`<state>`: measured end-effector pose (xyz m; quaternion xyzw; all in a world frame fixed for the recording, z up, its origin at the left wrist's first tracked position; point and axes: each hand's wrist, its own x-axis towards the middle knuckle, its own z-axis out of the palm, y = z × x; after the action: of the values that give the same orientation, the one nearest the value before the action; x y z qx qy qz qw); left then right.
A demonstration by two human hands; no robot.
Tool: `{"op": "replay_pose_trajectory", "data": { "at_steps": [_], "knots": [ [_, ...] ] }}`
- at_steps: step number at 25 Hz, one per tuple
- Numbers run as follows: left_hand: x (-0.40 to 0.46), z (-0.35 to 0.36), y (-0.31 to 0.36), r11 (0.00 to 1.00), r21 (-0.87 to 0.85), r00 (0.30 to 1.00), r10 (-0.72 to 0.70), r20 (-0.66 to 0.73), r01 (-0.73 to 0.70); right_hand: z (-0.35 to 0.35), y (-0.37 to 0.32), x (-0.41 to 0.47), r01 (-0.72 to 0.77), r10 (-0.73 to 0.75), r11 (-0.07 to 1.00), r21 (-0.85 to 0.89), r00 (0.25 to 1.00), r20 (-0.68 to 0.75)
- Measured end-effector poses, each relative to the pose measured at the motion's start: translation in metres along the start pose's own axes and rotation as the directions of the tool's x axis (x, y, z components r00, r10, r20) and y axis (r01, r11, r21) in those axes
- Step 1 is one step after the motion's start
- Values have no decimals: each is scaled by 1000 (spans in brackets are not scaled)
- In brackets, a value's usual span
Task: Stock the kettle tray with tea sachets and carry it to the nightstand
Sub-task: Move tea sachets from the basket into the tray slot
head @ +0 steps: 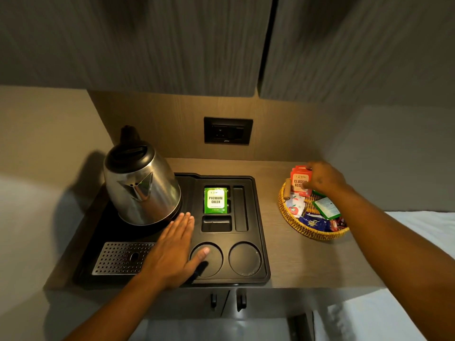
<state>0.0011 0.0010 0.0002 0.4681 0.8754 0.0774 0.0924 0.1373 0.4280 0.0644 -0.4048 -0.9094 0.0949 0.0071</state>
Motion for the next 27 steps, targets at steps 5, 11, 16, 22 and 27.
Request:
{"op": "replay_pose_trajectory", "data": {
  "at_steps": [5,11,16,22,27],
  "knots": [
    [-1,0,1,1000,2,1000,14,-5,-14,-12,4,3,-86,83,978,190,996,27],
    [-3,-2,0,1000,-13,1000,15,-16,-15,-58,-1,-4,-76,33,968,238,983,179],
    [-2,0,0,999,-25,1000,23,-20,-24,-104,-50,-9,169,-208,919,355,975,74],
    [-2,2,-1,999,-36,999,18,-31,-19,-31,-175,-15,262,-357,822,507,929,99],
    [-3,-1,-1,999,-43,999,25,-35,-26,3,-200,-1,254,-371,832,493,916,155]
  ]
}}
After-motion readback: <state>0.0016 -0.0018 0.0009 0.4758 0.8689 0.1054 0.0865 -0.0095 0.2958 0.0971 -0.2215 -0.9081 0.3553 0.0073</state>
